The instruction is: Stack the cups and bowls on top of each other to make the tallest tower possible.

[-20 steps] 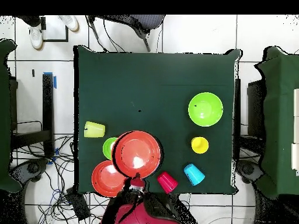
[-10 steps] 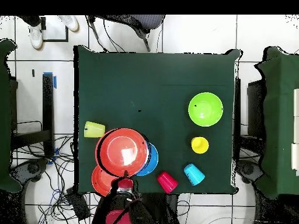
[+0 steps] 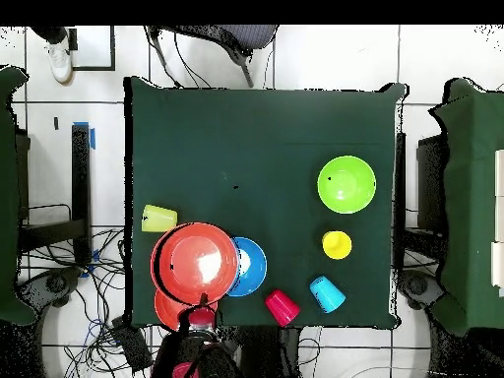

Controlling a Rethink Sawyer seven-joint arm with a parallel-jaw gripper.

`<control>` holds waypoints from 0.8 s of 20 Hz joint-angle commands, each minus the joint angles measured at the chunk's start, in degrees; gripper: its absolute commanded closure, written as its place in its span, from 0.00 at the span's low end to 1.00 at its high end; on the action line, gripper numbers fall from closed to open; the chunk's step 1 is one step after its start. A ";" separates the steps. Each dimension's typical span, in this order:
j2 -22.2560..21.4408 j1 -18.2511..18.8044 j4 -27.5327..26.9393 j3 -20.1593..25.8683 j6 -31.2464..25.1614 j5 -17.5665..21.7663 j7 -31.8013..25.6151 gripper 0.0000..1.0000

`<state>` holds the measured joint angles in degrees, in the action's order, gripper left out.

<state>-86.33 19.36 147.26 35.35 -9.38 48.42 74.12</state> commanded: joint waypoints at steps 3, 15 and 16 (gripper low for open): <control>11.40 -4.72 -0.30 -14.87 4.66 9.30 16.24 1.00; 7.53 9.18 2.08 -11.31 4.50 0.35 16.96 1.00; 7.49 9.48 2.06 -11.26 4.16 0.41 16.99 1.00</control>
<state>-81.04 27.04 146.97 26.93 -1.26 48.76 84.41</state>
